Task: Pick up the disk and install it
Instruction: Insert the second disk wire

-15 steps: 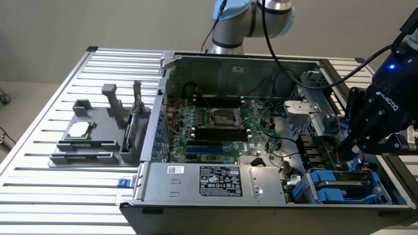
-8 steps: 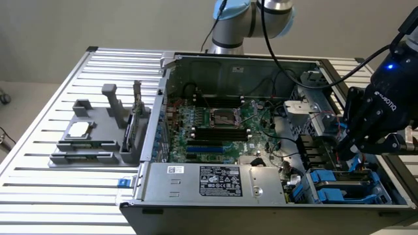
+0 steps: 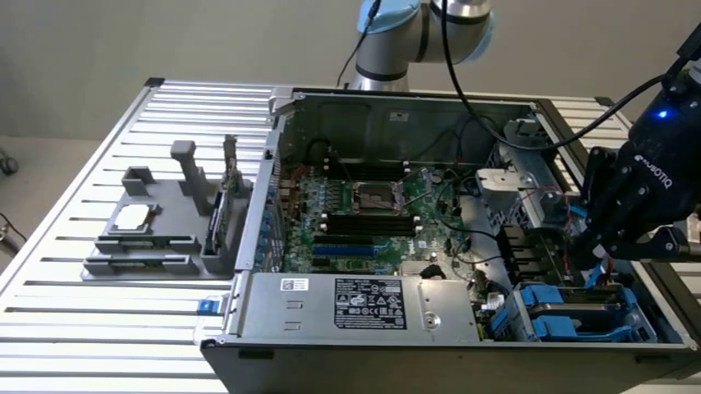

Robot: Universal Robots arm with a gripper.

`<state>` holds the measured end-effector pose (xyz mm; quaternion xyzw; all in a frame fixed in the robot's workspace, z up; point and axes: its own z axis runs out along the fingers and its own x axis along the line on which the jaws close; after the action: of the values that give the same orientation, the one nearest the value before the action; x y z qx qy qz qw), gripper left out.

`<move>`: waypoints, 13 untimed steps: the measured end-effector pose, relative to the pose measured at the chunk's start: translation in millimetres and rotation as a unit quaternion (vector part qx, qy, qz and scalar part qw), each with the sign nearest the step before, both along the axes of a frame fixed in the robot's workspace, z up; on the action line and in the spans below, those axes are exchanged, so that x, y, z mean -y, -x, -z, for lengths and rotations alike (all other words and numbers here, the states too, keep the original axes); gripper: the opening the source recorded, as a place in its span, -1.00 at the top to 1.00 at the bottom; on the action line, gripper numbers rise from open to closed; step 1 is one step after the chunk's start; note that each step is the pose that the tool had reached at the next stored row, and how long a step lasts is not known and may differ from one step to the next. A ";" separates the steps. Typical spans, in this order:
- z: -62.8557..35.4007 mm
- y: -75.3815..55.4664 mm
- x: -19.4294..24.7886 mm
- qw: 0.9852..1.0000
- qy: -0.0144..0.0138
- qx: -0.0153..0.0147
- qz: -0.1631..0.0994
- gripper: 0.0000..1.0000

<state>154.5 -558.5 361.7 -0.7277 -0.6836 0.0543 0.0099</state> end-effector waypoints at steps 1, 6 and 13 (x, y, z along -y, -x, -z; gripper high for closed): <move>0.6 0.0 1.5 1.000 0.000 0.000 -0.001 0.67; 6.4 -0.1 4.6 1.000 -0.002 0.000 -0.006 0.67; 10.2 -0.1 5.6 1.000 -0.002 0.000 -0.023 0.67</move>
<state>154.6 -564.1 351.4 -0.7121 -0.7001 0.0528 0.0101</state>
